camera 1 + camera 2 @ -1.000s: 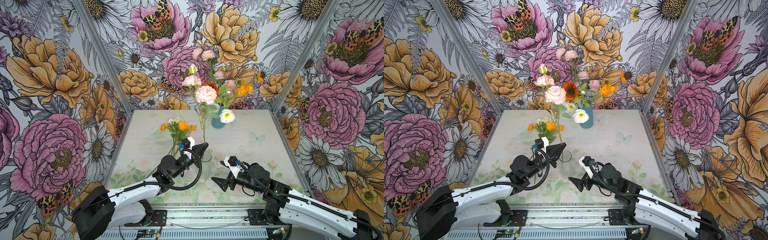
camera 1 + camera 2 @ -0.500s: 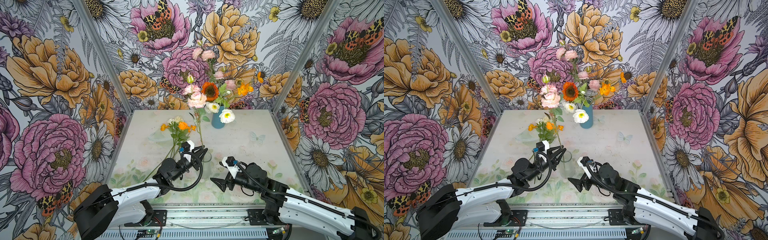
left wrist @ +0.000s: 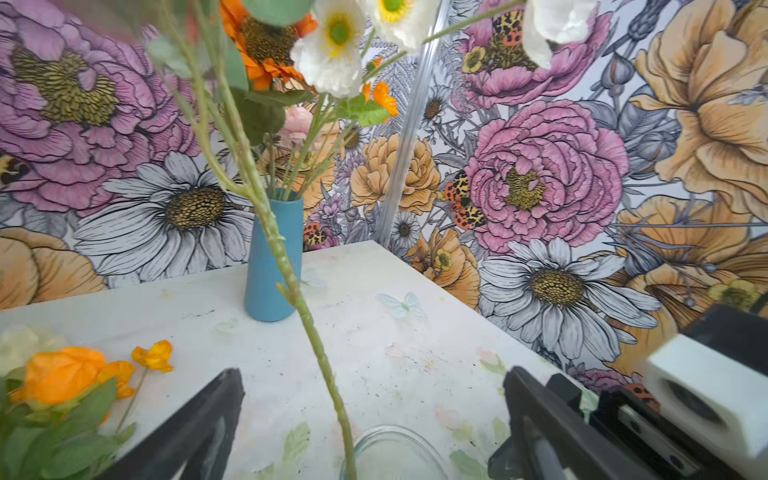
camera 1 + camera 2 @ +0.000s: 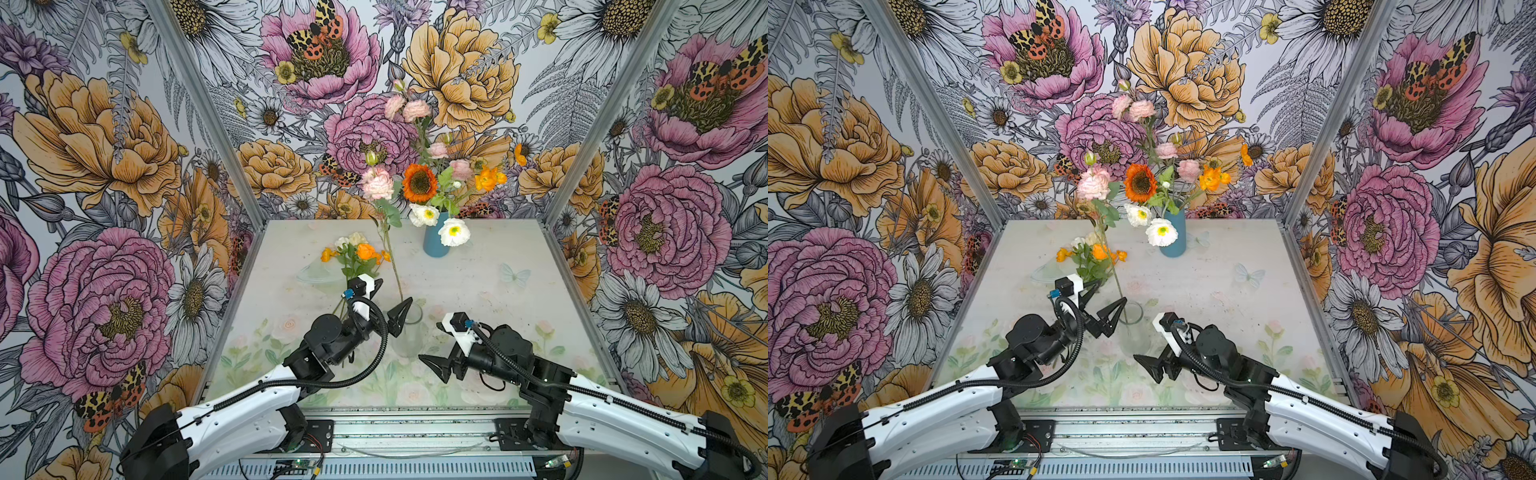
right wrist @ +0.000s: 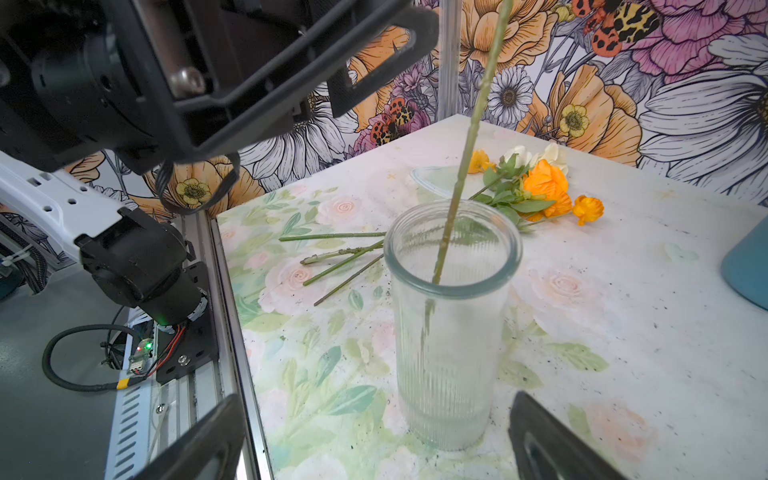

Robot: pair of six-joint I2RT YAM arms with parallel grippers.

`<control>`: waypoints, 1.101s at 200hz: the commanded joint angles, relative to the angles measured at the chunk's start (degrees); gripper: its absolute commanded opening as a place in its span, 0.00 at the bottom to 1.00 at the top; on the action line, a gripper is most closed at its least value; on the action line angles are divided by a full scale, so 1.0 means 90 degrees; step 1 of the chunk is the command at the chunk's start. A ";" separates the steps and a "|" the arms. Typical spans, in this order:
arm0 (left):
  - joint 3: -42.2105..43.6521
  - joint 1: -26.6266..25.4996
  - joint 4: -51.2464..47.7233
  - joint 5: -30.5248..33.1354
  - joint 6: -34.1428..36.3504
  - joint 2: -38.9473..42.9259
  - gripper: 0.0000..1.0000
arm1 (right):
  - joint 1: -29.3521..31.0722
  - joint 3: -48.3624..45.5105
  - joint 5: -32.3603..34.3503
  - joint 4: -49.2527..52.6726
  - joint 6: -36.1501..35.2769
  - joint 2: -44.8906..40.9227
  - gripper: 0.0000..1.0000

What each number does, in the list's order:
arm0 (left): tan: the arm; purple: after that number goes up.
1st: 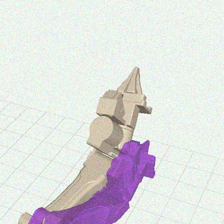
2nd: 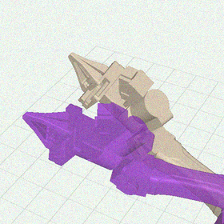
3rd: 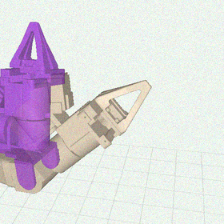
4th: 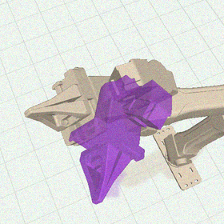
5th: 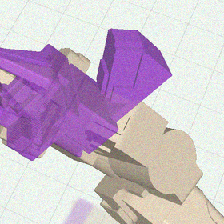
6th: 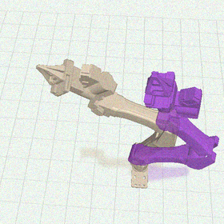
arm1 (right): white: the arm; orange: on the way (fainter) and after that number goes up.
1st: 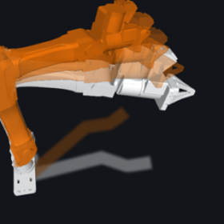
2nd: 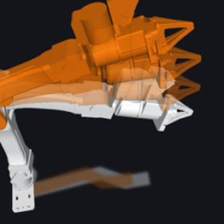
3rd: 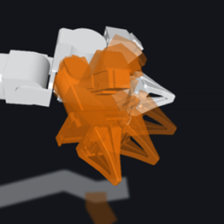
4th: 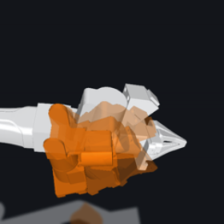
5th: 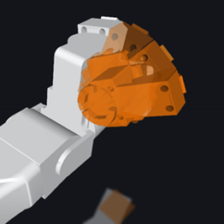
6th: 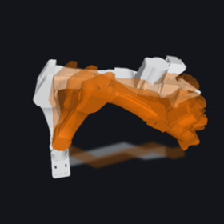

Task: Arrange the flowers into the vase
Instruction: 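Open the left gripper and move it back to the loose flower bunch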

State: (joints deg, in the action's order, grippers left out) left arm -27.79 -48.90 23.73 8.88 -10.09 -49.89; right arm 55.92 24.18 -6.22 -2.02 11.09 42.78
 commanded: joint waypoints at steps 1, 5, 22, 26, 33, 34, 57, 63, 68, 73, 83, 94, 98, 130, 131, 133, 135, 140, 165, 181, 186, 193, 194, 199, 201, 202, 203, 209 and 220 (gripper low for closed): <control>-0.0188 0.0272 -0.1886 0.1199 -0.0217 0.0492 0.99 | 0.0046 0.0089 0.0113 -0.0148 0.0022 -0.0116 0.99; -0.0108 0.0363 -0.1964 0.1323 -0.0318 0.0592 0.99 | 0.0045 0.0096 0.0135 -0.0145 0.0023 -0.0141 0.99; 0.0252 0.1155 -0.2005 0.1205 -0.0934 0.0865 0.99 | 0.0065 0.0105 0.0149 -0.0159 0.0000 -0.0183 0.99; 0.0304 0.1424 -0.2024 0.1010 -0.1108 0.0877 0.99 | 0.0071 0.0105 0.0144 -0.0169 -0.0002 -0.0171 0.99; 0.0338 0.1872 -0.2115 0.0656 -0.1412 0.0840 0.99 | 0.0080 0.0106 0.0121 -0.0176 -0.0003 -0.0165 1.00; 0.0336 0.1939 -0.2131 0.0601 -0.1449 0.0838 0.99 | 0.0083 0.0106 0.0123 -0.0176 -0.0002 -0.0159 1.00; 0.0067 0.2953 -0.2607 -0.0057 -0.2033 0.0202 0.91 | 0.0105 0.0125 0.0040 -0.0152 0.0017 -0.0058 1.00; -0.0074 0.3175 -0.2701 -0.0287 -0.2052 -0.0086 0.86 | 0.0116 0.0125 0.0028 -0.0156 0.0022 -0.0044 1.00; -0.0223 0.3329 -0.2796 -0.0492 -0.2062 -0.0351 0.80 | 0.0115 0.0123 0.0013 -0.0156 0.0026 -0.0025 0.99; -0.0400 0.3473 -0.2928 -0.0688 -0.2080 -0.0632 0.73 | 0.0124 0.0128 0.0003 -0.0149 0.0037 -0.0010 0.99; -0.0764 0.3685 -0.3144 -0.1090 -0.2111 -0.1239 0.59 | 0.0135 0.0140 -0.0011 -0.0147 0.0046 0.0002 1.00; -0.1174 0.3792 -0.3431 -0.1409 -0.2135 -0.1911 0.46 | 0.0149 0.0128 -0.0011 -0.0156 0.0052 0.0009 1.00; -0.1314 0.3802 -0.3550 -0.1429 -0.2144 -0.2125 0.45 | 0.0144 0.0136 -0.0005 -0.0157 0.0047 0.0007 0.99; -0.1927 0.3764 -0.3946 -0.1219 -0.2246 -0.3368 0.45 | 0.0163 0.0125 0.0037 -0.0100 0.0037 -0.0036 1.00; -0.1934 0.3764 -0.3946 -0.1215 -0.2247 -0.3390 0.45 | 0.0163 0.0125 0.0037 -0.0094 0.0037 -0.0037 0.99; -0.1959 0.3759 -0.3945 -0.1213 -0.2246 -0.3428 0.45 | 0.0163 0.0120 0.0037 -0.0085 0.0030 -0.0044 1.00; -0.1978 0.3755 -0.3950 -0.1207 -0.2250 -0.3470 0.45 | 0.0163 0.0124 0.0032 -0.0080 0.0023 -0.0046 1.00; -0.2022 0.3747 -0.3957 -0.1189 -0.2264 -0.3547 0.45 | 0.0164 0.0125 0.0036 -0.0052 0.0010 -0.0051 0.99; -0.2112 0.3697 -0.3958 -0.1123 -0.2381 -0.3742 0.43 | 0.0178 0.0111 0.0018 0.0020 -0.0012 -0.0103 0.99; -0.2155 0.3706 -0.3994 -0.1275 -0.2397 -0.3900 0.41 | 0.0176 0.0101 -0.0012 0.0005 -0.0057 -0.0069 1.00; -0.2171 0.3696 -0.3994 -0.1337 -0.2389 -0.3947 0.41 | 0.0178 0.0106 -0.0012 0.0010 -0.0060 -0.0037 0.99; -0.2181 0.3686 -0.3996 -0.1382 -0.2391 -0.4008 0.39 | 0.0178 0.0115 -0.0023 0.0010 -0.0083 0.0022 0.99; -0.2183 0.3686 -0.3999 -0.1390 -0.2398 -0.4013 0.39 | 0.0176 0.0120 -0.0023 0.0010 -0.0086 0.0029 0.99; -0.2185 0.3676 -0.4003 -0.1409 -0.2408 -0.4043 0.38 | 0.0178 0.0132 -0.0022 0.0001 -0.0083 0.0080 0.99; -0.2183 0.3669 -0.4006 -0.1408 -0.2415 -0.4048 0.37 | 0.0175 0.0134 -0.0022 -0.0007 -0.0086 0.0100 1.00; -0.2179 0.3668 -0.4005 -0.1412 -0.2420 -0.4052 0.37 | 0.0179 0.0135 -0.0027 -0.0008 -0.0083 0.0105 1.00; -0.2178 0.3662 -0.4009 -0.1415 -0.2422 -0.4059 0.37 | 0.0176 0.0135 -0.0029 -0.0014 -0.0082 0.0112 0.99; -0.2166 0.3645 -0.4009 -0.1411 -0.2415 -0.4079 0.37 | 0.0173 0.0144 -0.0041 -0.0043 -0.0075 0.0152 1.00; -0.2160 0.3610 -0.4003 -0.1380 -0.2404 -0.4116 0.37 | 0.0177 0.0135 -0.0080 -0.0139 -0.0055 0.0211 1.00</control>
State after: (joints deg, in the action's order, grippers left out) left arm -46.11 -15.59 -11.84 -2.04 -31.20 -86.21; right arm 57.10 24.18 -5.89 -2.07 10.90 43.59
